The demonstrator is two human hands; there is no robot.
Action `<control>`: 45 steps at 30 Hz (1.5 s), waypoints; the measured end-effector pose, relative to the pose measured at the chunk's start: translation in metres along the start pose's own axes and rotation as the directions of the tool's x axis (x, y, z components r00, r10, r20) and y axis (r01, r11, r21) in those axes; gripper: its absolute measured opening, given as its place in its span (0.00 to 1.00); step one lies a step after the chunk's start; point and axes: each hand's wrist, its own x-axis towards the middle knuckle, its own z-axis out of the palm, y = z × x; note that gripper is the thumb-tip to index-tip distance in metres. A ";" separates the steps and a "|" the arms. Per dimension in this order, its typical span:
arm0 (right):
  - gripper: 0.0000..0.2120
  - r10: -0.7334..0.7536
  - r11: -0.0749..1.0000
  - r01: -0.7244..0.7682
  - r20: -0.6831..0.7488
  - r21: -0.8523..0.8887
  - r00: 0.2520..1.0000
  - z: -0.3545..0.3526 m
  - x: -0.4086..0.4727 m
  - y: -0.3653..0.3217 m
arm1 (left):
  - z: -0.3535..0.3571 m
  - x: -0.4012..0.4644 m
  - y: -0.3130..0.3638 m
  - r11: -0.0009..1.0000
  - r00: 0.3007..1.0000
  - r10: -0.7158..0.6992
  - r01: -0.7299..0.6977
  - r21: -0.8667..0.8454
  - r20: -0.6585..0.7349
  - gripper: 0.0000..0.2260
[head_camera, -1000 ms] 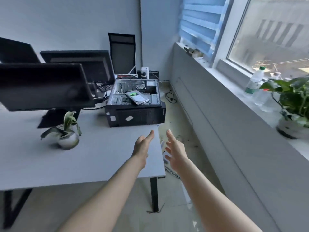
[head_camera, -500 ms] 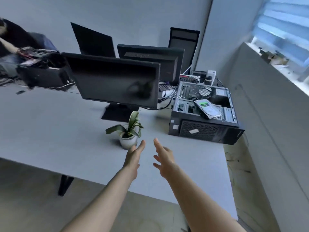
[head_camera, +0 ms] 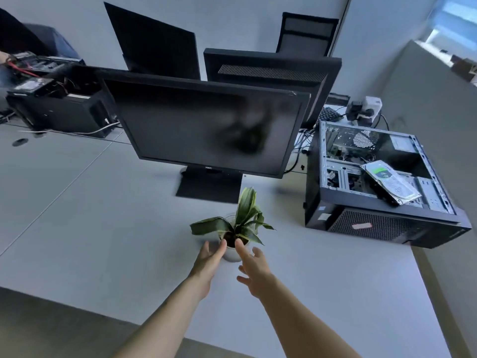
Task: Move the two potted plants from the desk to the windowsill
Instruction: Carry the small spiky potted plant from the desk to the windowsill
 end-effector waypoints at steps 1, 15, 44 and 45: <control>0.43 0.004 1.000 -0.004 -0.010 0.015 1.000 0.002 0.003 0.000 | -0.003 0.004 0.000 1.000 1.000 -0.001 0.001 0.004 0.022 0.46; 0.16 -0.050 0.997 0.051 -0.019 0.061 0.999 0.001 0.023 0.005 | 0.001 0.022 0.010 1.000 0.983 -0.012 0.008 0.019 0.181 0.29; 0.27 -0.169 0.864 0.366 -0.485 0.346 0.858 -0.249 -0.149 0.056 | 0.242 -0.112 -0.053 0.889 0.708 -0.123 -0.233 0.394 0.695 0.19; 0.26 -0.161 0.852 0.383 -0.517 0.357 0.841 -0.263 -0.160 0.062 | 0.257 -0.122 -0.061 0.876 0.691 -0.143 -0.244 0.416 0.708 0.22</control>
